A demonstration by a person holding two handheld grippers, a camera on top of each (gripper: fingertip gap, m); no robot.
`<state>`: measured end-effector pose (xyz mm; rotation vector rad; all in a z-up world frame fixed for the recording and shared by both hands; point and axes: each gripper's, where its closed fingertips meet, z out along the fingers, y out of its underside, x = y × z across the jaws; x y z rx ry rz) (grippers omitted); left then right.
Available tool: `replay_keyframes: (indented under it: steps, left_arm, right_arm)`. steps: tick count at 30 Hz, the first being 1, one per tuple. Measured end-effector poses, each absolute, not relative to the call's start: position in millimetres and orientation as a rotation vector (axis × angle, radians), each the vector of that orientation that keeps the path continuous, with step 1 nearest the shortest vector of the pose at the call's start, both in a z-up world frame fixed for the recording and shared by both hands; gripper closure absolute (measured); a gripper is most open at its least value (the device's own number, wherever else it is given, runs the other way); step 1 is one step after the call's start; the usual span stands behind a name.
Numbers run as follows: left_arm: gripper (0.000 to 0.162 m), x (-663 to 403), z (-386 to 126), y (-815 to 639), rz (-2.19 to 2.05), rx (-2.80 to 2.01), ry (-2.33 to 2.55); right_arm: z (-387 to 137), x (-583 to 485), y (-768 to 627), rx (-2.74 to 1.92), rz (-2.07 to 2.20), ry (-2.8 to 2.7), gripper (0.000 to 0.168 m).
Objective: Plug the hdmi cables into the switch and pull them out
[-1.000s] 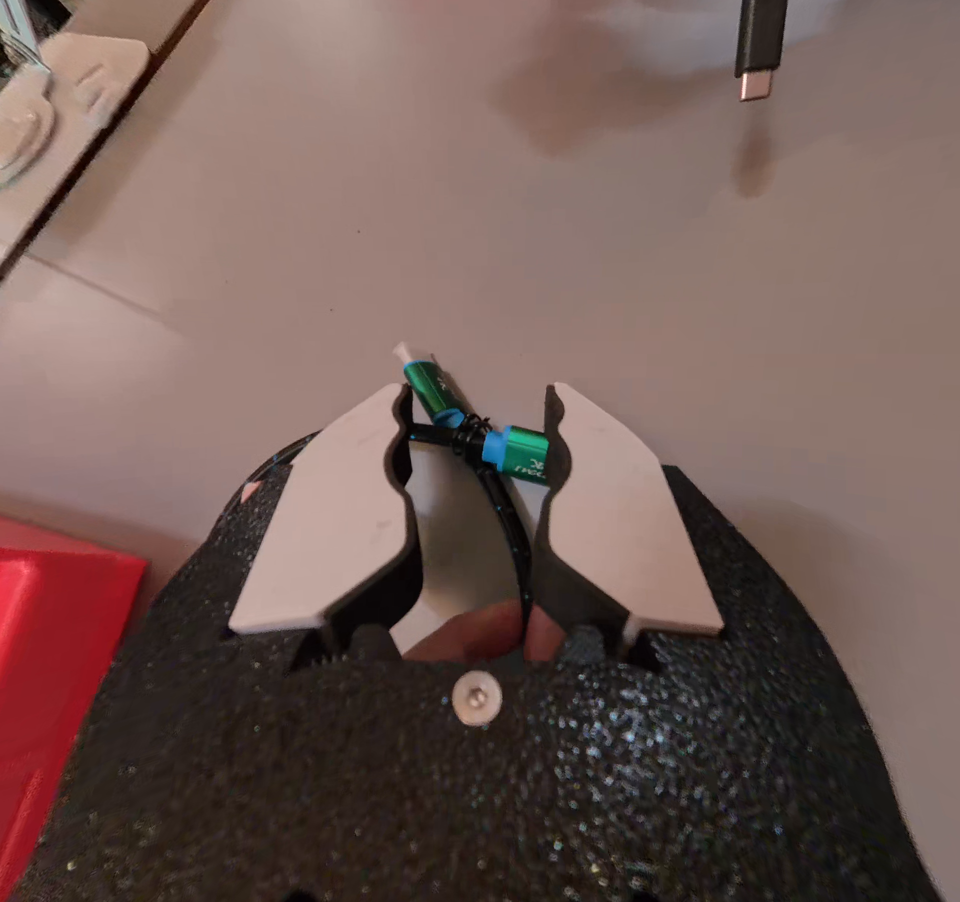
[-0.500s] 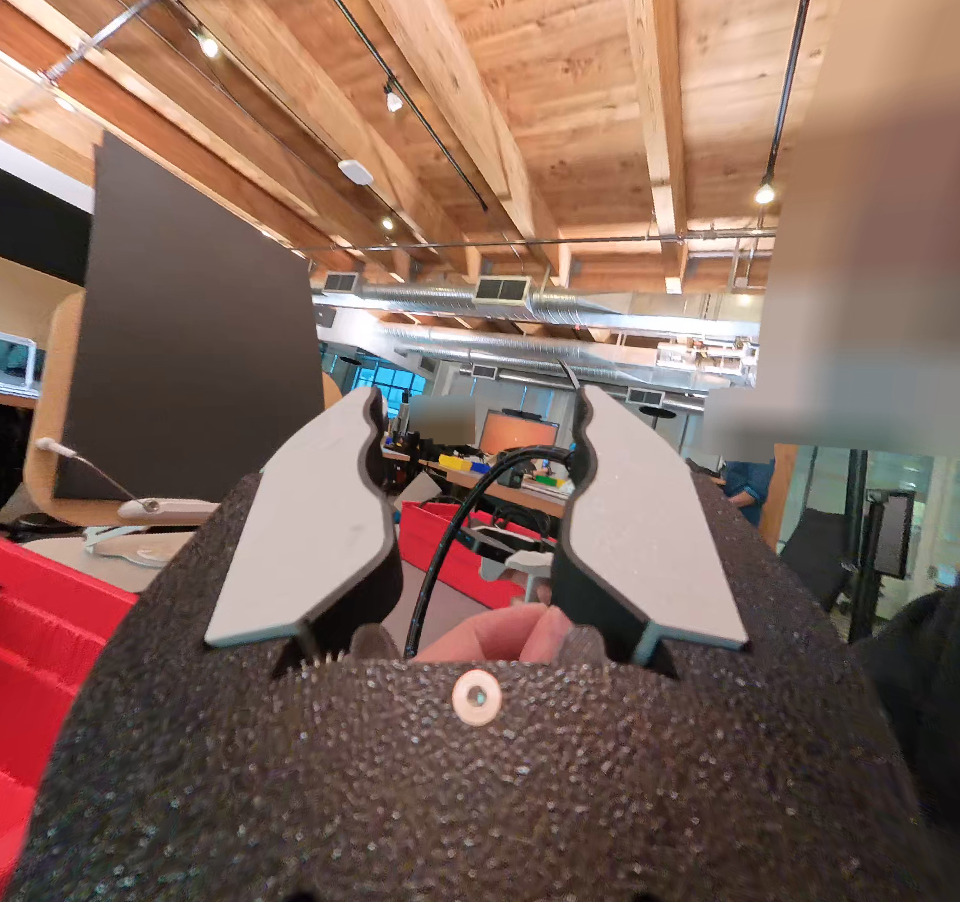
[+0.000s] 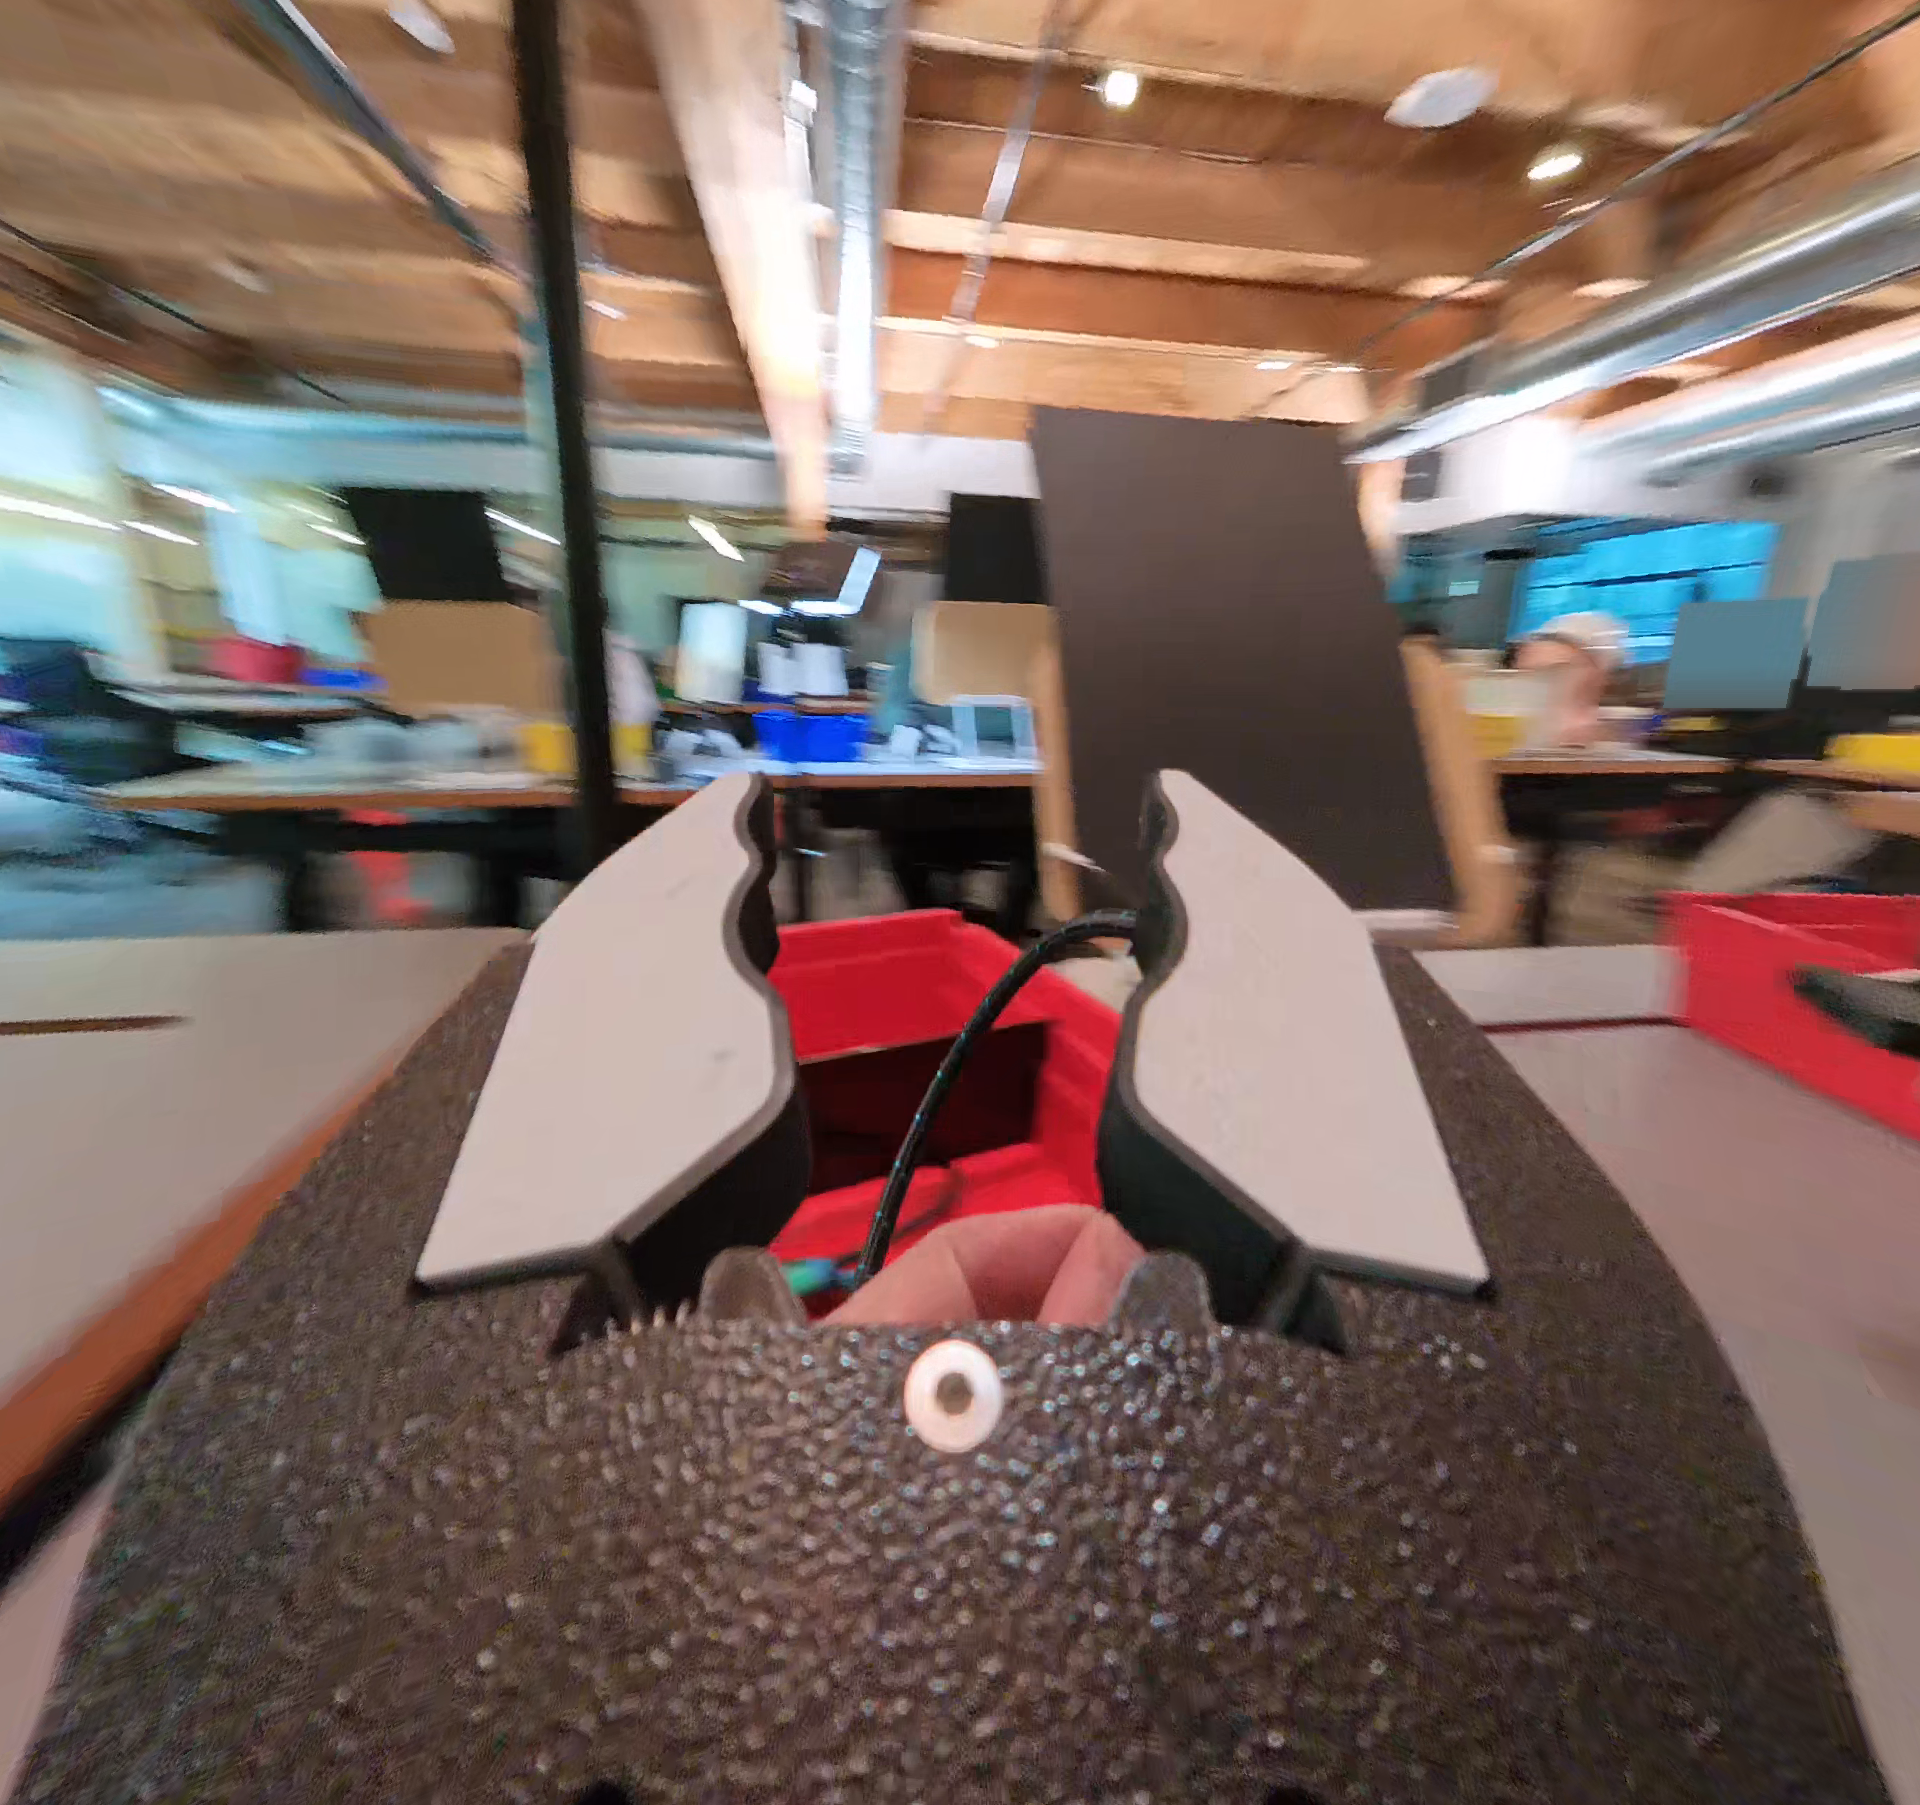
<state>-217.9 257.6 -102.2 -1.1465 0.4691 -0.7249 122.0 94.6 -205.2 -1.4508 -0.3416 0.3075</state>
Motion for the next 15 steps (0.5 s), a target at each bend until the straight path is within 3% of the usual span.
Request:
replay_keyframes:
  steps: [6, 15]
  left_arm:
    - [0.094, -242, -106, 272, -0.471, -1.176, 0.446]
    - [0.091, -162, -127, 278, -0.183, -1.157, 0.805]
  right_arm:
    - [-206, 120, 95, -1.454, 0.307, -0.347, 0.096]
    - [-207, 121, 95, -1.456, 0.307, -0.344, 0.096]
